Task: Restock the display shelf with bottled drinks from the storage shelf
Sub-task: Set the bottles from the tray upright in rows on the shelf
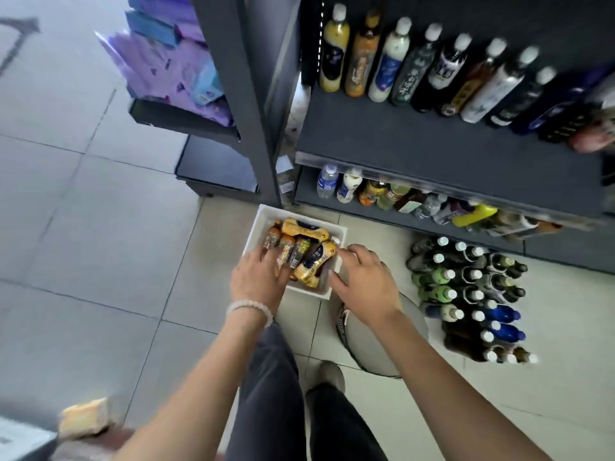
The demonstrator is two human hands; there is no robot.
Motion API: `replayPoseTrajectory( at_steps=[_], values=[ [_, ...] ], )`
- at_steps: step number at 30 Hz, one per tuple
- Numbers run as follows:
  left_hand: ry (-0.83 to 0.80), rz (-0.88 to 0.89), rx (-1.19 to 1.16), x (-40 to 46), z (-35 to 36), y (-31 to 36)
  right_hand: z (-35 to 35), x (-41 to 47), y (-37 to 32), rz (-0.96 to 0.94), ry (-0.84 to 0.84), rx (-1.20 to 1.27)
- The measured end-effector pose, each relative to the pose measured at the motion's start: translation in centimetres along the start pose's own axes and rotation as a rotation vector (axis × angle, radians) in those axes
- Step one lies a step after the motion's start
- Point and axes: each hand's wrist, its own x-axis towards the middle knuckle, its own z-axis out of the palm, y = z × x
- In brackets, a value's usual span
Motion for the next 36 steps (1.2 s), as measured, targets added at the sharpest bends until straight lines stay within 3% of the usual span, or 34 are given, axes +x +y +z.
replayPoseTrajectory(
  at_steps=[6,16,30,36],
  values=[
    [0.066,-0.109,-0.080,-7.8,-2.8,1.6,-4.7,-4.2,-2.2,-0.110,-0.013,-0.110],
    [0.190,-0.036,-0.053,-4.4,-10.6,1.0,-10.4,-1.9,-5.2,-0.088,0.058,-0.202],
    [0.223,-0.164,-0.175,-3.1,-12.9,-2.3,-13.7,2.6,-9.5,-0.137,0.197,-0.091],
    [0.168,-0.269,-0.158,-2.2,-11.3,-3.2,-13.6,6.8,-8.5,-0.146,0.102,-0.157]
  ],
)
